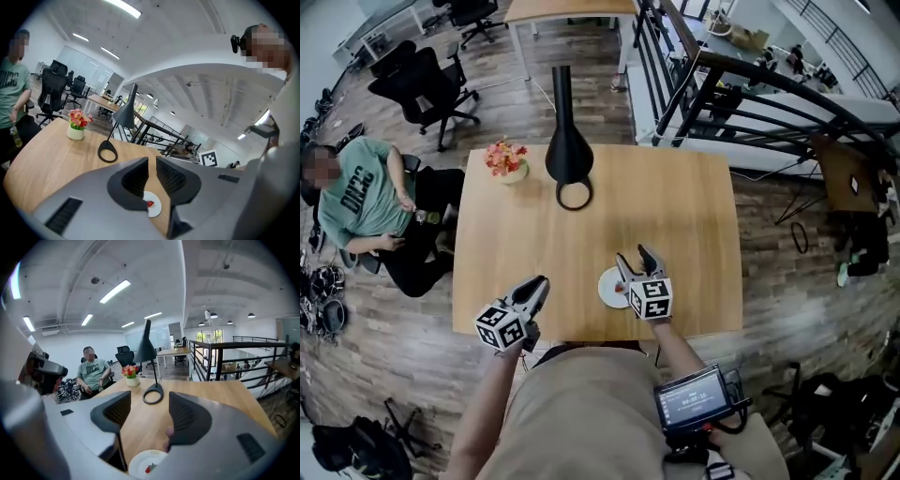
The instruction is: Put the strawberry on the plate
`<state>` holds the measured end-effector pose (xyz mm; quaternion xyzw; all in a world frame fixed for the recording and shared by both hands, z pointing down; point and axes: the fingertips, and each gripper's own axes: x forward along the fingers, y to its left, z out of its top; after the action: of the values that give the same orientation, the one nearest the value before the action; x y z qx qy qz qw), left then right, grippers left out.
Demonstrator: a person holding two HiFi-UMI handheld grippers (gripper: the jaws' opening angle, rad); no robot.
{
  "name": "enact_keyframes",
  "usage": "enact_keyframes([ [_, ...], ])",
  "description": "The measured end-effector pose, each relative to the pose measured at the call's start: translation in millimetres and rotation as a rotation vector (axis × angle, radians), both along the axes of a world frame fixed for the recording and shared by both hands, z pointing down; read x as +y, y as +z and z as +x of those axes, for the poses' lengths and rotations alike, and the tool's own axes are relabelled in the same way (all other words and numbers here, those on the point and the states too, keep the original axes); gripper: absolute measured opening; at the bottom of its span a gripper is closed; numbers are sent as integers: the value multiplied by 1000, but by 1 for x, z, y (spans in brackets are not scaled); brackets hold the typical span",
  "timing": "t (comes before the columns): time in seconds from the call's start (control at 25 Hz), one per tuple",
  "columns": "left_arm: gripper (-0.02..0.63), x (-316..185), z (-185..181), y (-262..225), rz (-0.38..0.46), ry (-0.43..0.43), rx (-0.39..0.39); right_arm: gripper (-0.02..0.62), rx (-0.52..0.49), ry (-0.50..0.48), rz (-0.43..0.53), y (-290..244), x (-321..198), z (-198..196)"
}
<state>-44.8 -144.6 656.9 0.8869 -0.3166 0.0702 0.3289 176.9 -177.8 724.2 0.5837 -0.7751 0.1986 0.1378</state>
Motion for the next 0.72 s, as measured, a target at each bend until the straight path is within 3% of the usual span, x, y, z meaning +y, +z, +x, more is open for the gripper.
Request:
enact_keyframes([
  [0.32,48,-9,3,-39,61,-45,97,258,6,3,224,-114,16,-1],
  [0.72,46,-23,-7,-75,162,-84,103,229,117,8,400,-192,57,-6],
])
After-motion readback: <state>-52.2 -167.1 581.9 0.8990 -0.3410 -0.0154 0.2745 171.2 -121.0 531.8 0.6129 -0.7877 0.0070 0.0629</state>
